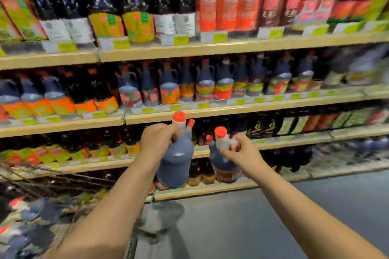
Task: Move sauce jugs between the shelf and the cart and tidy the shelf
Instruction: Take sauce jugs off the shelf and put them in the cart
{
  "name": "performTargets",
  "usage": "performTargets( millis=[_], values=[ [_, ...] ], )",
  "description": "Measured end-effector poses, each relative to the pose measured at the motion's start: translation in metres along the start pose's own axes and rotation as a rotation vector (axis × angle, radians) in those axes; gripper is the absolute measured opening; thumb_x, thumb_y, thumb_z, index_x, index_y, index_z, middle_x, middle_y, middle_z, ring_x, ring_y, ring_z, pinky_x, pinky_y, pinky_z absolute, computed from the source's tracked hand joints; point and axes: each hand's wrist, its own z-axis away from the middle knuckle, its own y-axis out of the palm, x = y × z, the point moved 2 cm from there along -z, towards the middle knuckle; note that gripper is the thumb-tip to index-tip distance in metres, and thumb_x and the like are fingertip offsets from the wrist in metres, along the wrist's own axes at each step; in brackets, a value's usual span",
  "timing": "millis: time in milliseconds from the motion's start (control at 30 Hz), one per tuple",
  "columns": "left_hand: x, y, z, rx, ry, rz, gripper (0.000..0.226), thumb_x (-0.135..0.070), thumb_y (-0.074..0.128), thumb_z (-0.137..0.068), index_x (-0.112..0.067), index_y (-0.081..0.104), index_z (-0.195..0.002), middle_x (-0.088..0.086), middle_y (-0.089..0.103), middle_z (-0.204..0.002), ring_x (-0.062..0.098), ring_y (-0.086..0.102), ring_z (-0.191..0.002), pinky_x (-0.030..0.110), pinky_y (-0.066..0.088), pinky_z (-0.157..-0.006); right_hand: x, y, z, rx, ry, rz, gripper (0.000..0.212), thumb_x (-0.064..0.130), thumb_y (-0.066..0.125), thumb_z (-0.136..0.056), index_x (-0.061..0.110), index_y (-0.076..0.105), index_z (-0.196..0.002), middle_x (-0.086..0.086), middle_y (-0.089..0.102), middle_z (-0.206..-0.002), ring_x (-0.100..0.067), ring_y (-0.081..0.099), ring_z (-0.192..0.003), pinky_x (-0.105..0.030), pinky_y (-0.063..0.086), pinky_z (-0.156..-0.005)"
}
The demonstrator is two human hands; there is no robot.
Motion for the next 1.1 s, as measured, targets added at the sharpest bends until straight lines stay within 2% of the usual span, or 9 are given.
performTargets(
  millis=[67, 167, 233, 300, 400, 567, 733, 933, 1100],
  values=[
    [-0.021, 0.059, 0.001, 0.083, 0.0, 0.018, 0.03, -0.02, 0.055, -0.066, -0.017, 0.046, -0.038, -0.003, 0.046, -0.034, 0.015, 0.042, -0.049, 0.02, 0.034, -0.048, -0.027, -0.054, 0.003, -0.07, 0.009, 0.028, 0.029, 0.012, 0.071, -0.079, 0.013, 0.042, -0.073, 0.0, 0.041, -0.061, -0.006, 0.038, -0.052, -0.016, 0.032, -0.049],
    [-0.05, 0.141, 0.008, 0.135, -0.019, 0.067, 0.028, -0.025, 0.054, -0.054, -0.016, 0.047, -0.028, -0.004, 0.045, -0.032, 0.019, 0.043, -0.051, 0.03, 0.034, -0.055, -0.071, -0.13, 0.005, -0.183, 0.067, 0.079, 0.038, 0.014, 0.071, -0.078, 0.015, 0.035, -0.068, 0.001, 0.035, -0.061, -0.014, 0.036, -0.058, -0.022, 0.027, -0.05],
    [-0.069, 0.195, 0.012, 0.179, -0.01, 0.066, 0.02, -0.027, 0.052, -0.05, -0.015, 0.05, -0.034, 0.002, 0.05, -0.042, 0.023, 0.045, -0.055, 0.036, 0.035, -0.059, -0.098, -0.177, 0.006, -0.24, 0.13, 0.104, 0.041, 0.015, 0.07, -0.079, 0.018, 0.032, -0.065, 0.001, 0.034, -0.061, -0.017, 0.037, -0.06, -0.027, 0.026, -0.052],
    [-0.086, 0.243, 0.012, 0.233, 0.014, 0.041, 0.02, -0.029, 0.053, -0.051, -0.014, 0.05, -0.038, 0.011, 0.053, -0.053, 0.026, 0.047, -0.06, 0.039, 0.036, -0.062, -0.122, -0.218, 0.008, -0.306, 0.175, 0.118, 0.044, 0.014, 0.07, -0.08, 0.021, 0.03, -0.063, 0.001, 0.034, -0.063, -0.016, 0.037, -0.06, -0.028, 0.026, -0.052],
    [-0.108, 0.305, 0.005, 0.306, 0.023, 0.04, 0.023, -0.028, 0.055, -0.05, -0.015, 0.05, -0.033, 0.011, 0.052, -0.056, 0.024, 0.046, -0.06, 0.039, 0.036, -0.061, -0.15, -0.27, 0.009, -0.381, 0.22, 0.091, 0.042, 0.014, 0.069, -0.079, 0.017, 0.029, -0.066, -0.001, 0.032, -0.066, -0.018, 0.035, -0.064, -0.032, 0.025, -0.054],
    [-0.146, 0.389, -0.007, 0.435, 0.04, 0.054, 0.021, -0.022, 0.061, -0.055, -0.013, 0.047, -0.043, 0.011, 0.048, -0.058, 0.022, 0.039, -0.059, 0.035, 0.029, -0.058, -0.19, -0.339, -0.007, -0.487, 0.263, 0.058, 0.035, 0.013, 0.071, -0.076, 0.013, 0.036, -0.074, -0.003, 0.036, -0.068, -0.017, 0.036, -0.064, -0.032, 0.029, -0.059],
    [-0.179, 0.474, -0.042, 0.523, 0.06, 0.043, 0.036, -0.016, 0.063, -0.06, -0.016, 0.047, -0.029, 0.005, 0.047, -0.049, 0.02, 0.037, -0.052, 0.029, 0.027, -0.052, -0.232, -0.395, -0.052, -0.542, 0.307, 0.077, 0.032, 0.016, 0.074, -0.075, 0.01, 0.043, -0.077, -0.004, 0.042, -0.07, -0.018, 0.042, -0.067, -0.032, 0.035, -0.063],
    [-0.226, 0.568, -0.087, 0.597, 0.104, 0.039, 0.032, -0.01, 0.064, -0.064, -0.017, 0.05, -0.036, 0.006, 0.047, -0.051, 0.02, 0.04, -0.056, 0.03, 0.03, -0.055, -0.274, -0.469, -0.112, -0.621, 0.36, 0.053, 0.032, 0.019, 0.074, -0.074, 0.005, 0.048, -0.087, -0.004, 0.047, -0.072, -0.021, 0.049, -0.073, -0.039, 0.044, -0.069],
    [-0.273, 0.645, -0.114, 0.601, 0.179, 0.023, 0.017, -0.031, 0.062, -0.043, -0.014, 0.059, -0.042, 0.005, 0.048, -0.049, 0.019, 0.042, -0.056, 0.033, 0.033, -0.056, -0.305, -0.539, -0.147, -0.689, 0.325, 0.025, 0.039, 0.025, 0.077, -0.072, 0.005, 0.045, -0.083, -0.012, 0.047, -0.074, -0.022, 0.048, -0.07, -0.037, 0.04, -0.062]
  ],
)
